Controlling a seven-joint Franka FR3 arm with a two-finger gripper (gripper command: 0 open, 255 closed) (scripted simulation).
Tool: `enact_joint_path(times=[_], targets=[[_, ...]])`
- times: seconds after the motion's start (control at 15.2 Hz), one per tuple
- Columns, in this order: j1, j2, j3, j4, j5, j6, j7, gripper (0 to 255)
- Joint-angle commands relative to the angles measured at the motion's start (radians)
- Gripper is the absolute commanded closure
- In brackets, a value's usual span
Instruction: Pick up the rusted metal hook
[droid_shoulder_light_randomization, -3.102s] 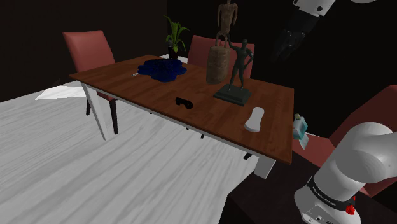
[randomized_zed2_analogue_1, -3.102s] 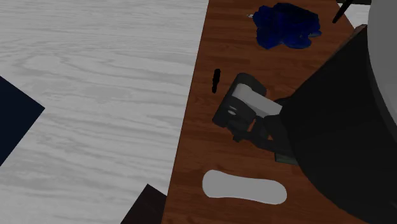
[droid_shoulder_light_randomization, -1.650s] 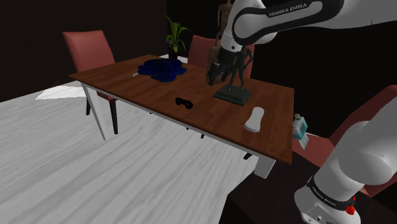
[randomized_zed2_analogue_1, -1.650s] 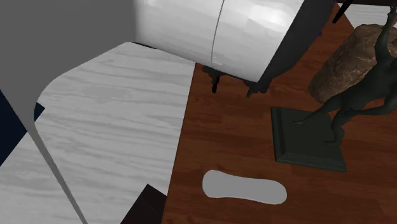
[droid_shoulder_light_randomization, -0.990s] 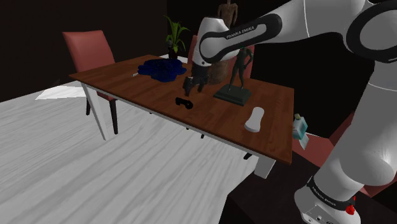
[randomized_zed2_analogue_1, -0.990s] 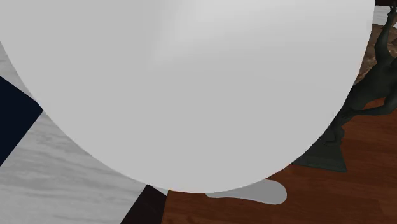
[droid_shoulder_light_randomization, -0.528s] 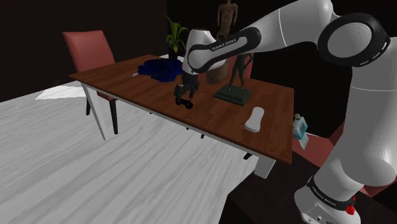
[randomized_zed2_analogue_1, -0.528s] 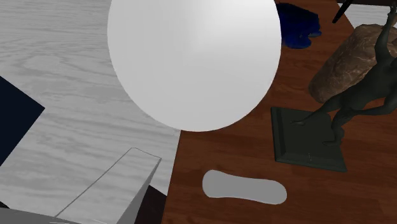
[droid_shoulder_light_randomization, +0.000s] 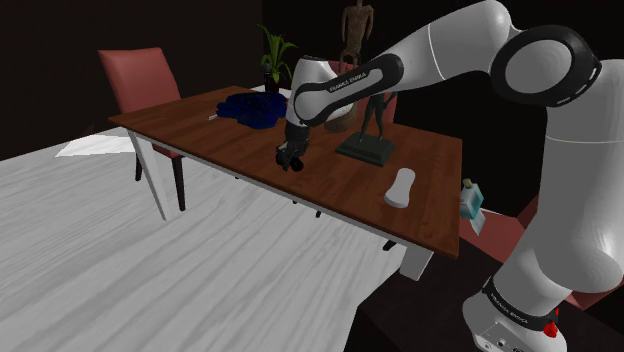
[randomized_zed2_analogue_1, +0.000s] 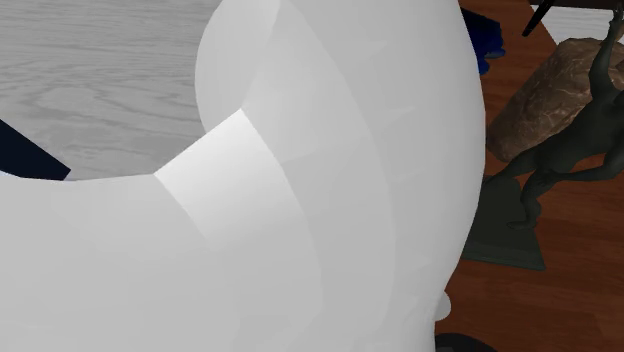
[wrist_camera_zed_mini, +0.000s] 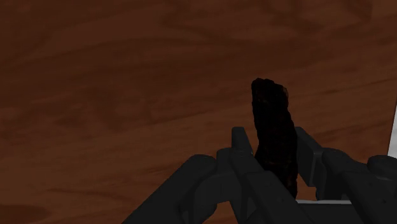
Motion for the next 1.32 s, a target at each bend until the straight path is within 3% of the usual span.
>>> enact_joint_path(times=[0.0,0.46,1.25], targets=[[0.000,0.000,0.000,0.000,0.000,0.001,0.000,255],[0.000,0.001,0.000,-0.001,0.000,0.001,-0.001,255],[-0.003,-0.058,0.002,0.081,0.005,-0.138,0.002,255]])
